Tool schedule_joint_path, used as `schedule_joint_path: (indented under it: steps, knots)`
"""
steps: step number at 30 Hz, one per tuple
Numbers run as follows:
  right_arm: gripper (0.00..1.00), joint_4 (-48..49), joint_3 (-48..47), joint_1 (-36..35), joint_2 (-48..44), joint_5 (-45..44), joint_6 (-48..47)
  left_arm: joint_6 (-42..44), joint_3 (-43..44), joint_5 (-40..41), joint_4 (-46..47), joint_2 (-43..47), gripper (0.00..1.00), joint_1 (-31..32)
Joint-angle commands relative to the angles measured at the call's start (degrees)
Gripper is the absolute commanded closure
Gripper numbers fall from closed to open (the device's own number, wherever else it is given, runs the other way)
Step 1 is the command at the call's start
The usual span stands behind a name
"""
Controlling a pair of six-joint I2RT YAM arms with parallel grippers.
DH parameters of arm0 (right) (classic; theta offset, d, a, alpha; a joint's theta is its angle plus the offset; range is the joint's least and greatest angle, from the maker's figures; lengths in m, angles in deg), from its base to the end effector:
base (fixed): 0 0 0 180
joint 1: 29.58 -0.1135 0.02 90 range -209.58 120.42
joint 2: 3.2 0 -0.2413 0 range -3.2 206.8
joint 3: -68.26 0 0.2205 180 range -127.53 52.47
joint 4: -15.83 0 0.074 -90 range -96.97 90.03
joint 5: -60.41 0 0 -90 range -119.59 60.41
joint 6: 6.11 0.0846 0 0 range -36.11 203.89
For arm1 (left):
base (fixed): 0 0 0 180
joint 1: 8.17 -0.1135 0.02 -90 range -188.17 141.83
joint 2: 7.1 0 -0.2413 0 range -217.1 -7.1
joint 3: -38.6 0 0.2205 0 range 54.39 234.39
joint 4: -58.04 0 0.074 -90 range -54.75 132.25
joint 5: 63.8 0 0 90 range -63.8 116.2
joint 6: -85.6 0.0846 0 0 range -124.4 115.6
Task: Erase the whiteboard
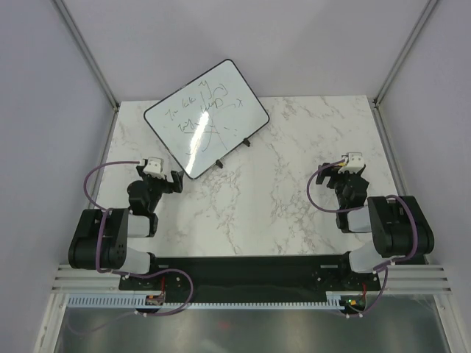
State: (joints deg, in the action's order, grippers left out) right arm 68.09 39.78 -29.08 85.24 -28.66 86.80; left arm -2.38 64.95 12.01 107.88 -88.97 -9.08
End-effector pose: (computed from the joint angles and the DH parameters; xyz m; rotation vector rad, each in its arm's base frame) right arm 0.2810 -0.0011 0.1426 0.0386 1.7049 0.0452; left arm 0.2663 -0.0165 0.1552 0.2030 1.6572 -0.1680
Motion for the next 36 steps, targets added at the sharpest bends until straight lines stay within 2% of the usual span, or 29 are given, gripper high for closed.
schedule_joint_path:
  steps: [1,2,3,4,5,6,8,12,18,19,20,24,26,29,30,36]
  knots:
    - [0.02,-1.6,-1.2,-0.1,-4.4,1.3,-0.7,0.2,1.2,-0.3,0.6,0.0,0.01,-0.1]
    - [0.02,-4.1,-1.6,-0.1,-6.5,0.6,-0.8,0.1,1.3,-0.3,0.5,0.1,0.01,-0.1]
    - [0.02,-10.8,-2.3,-0.1,-11.1,-0.4,-0.5,0.1,1.2,-0.3,0.7,0.0,0.01,-0.2]
    - [0.02,-15.0,-4.8,-0.1,-13.6,-0.7,2.4,0.1,1.1,-0.3,0.7,0.2,0.01,-0.1]
    - [0.02,-19.7,-6.5,-0.1,-16.0,-5.8,7.0,0.4,1.2,-0.7,0.5,0.3,0.01,-0.3]
    - [0.02,-28.8,-8.6,-0.1,-19.9,-7.0,10.7,0.7,1.3,-2.2,-0.3,0.7,0.01,-0.4]
    - [0.02,-36.2,-14.7,0.3,-22.3,-4.0,12.0,0.6,3.0,-3.3,-4.0,3.9,0.01,-0.7]
    - [0.03,-55.5,-23.6,0.3,-25.2,-1.6,13.8,1.8,9.1,-6.5,-25.9,10.5,0.01,-1.0]
    - [0.12,-75.7,-34.1,0.3,-21.5,-9.2,16.4,3.2,15.1,-13.1,-45.4,21.3,0.01,-0.9]
    - [0.14,-77.8,-36.9,0.3,-20.2,-11.8,16.2,3.4,17.3,-13.1,-55.0,21.1,0.01,-1.0]
    - [0.16,-81.4,-38.3,0.3,-17.1,-13.1,15.8,4.0,21.8,-12.7,-58.9,20.0,0.01,-1.0]
    - [0.2,-85.3,-44.3,0.5,-8.9,-17.0,13.3,3.7,27.8,-13.5,-70.6,20.9,0.01,-1.1]
    - [0.22,-86.0,-46.1,1.4,-4.0,-15.4,12.6,3.2,29.9,-14.0,-74.6,22.3,0.01,-1.4]
    - [0.32,-86.9,-50.0,4.2,3.0,-11.1,12.9,4.5,35.0,-16.1,-82.0,21.6,0.01,-1.6]
    - [0.37,-87.6,-52.1,4.7,6.0,-10.8,13.1,4.9,36.0,-16.3,-83.0,21.4,0.01,-1.6]
    - [0.38,-90.1,-54.4,5.2,9.9,-12.5,11.9,6.9,36.2,-16.0,-83.9,20.4,0.01,-1.7]
